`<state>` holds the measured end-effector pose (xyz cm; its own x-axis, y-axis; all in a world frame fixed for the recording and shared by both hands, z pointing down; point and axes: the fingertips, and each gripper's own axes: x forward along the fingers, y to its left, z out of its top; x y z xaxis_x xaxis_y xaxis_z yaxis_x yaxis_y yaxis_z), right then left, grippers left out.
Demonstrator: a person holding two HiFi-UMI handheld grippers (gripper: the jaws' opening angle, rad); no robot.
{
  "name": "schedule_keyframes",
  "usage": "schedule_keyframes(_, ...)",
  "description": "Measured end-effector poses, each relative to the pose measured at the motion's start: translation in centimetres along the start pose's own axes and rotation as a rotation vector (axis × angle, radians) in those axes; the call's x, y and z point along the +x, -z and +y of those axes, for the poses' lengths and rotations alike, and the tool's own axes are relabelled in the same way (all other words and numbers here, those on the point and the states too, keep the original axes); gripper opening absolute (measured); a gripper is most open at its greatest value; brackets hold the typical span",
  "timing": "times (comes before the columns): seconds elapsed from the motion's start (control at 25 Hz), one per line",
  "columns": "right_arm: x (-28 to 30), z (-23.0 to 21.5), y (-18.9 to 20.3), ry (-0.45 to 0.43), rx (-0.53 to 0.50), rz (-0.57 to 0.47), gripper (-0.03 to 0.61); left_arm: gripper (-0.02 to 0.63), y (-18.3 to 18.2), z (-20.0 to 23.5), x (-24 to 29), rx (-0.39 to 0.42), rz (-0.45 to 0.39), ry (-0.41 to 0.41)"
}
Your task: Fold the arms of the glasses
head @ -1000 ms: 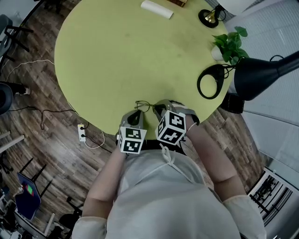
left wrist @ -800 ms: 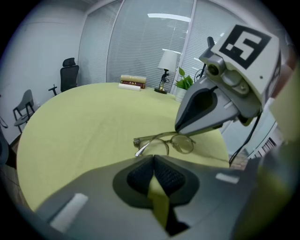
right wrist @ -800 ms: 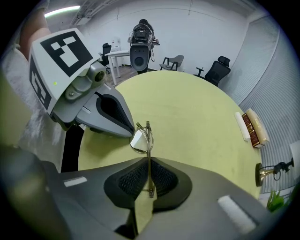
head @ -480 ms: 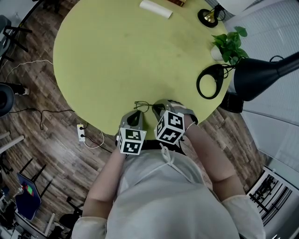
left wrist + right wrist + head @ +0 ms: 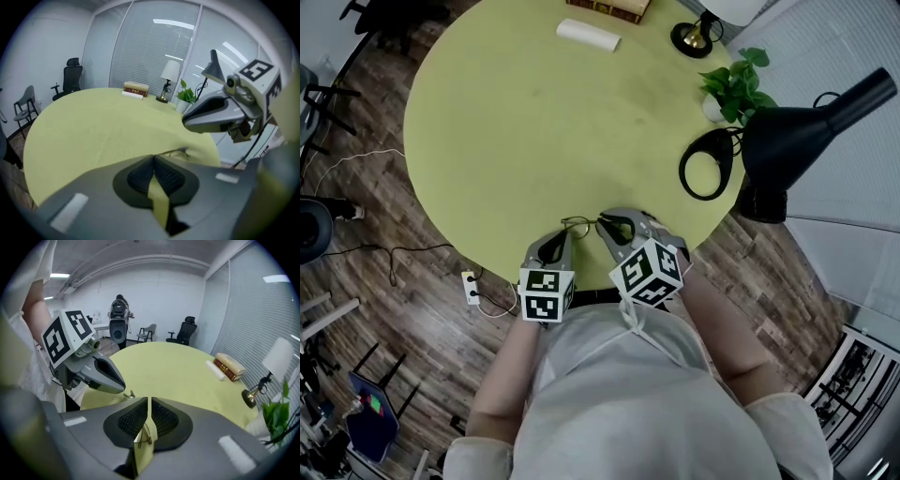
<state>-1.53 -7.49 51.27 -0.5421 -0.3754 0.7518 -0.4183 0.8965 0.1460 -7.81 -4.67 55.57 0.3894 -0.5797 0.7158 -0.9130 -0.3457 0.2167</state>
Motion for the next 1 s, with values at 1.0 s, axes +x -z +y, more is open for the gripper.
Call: schedule_keyframes(1.0, -16.8, -10.4, -7.6, 0.414, 0.472, -0.558, 0.000, 0.006, -23.5, -6.9, -12.1, 0.170, -0.567, 0.096)
